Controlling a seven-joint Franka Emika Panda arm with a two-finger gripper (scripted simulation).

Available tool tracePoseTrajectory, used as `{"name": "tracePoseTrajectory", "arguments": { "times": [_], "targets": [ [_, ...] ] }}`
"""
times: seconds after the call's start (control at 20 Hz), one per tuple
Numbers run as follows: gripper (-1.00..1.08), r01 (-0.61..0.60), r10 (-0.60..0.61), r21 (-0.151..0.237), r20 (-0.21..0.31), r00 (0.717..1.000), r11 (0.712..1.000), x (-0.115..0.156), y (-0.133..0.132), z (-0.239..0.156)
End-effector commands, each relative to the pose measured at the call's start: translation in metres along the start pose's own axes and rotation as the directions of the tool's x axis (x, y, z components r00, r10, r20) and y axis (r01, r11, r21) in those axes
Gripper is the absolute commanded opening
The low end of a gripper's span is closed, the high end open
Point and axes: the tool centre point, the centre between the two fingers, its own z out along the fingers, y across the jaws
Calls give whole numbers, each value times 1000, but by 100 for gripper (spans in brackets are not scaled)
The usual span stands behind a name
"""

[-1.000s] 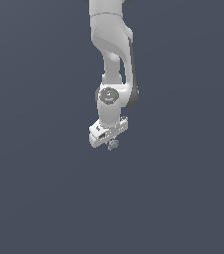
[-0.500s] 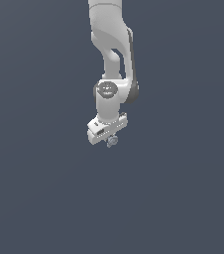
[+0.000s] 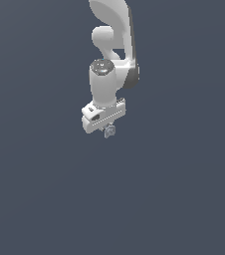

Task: Pick up the object and move it to a goal position.

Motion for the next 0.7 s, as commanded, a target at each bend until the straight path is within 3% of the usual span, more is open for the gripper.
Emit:
{"name": "tracePoseTrajectory", "arguments": {
  "times": [0.0, 0.65],
  "targets": [
    [-100, 0, 0, 0, -1, 1000, 1000, -7, 1, -24],
    [-100, 0, 0, 1, -1, 1000, 1000, -29, 8, -114]
  ]
}}
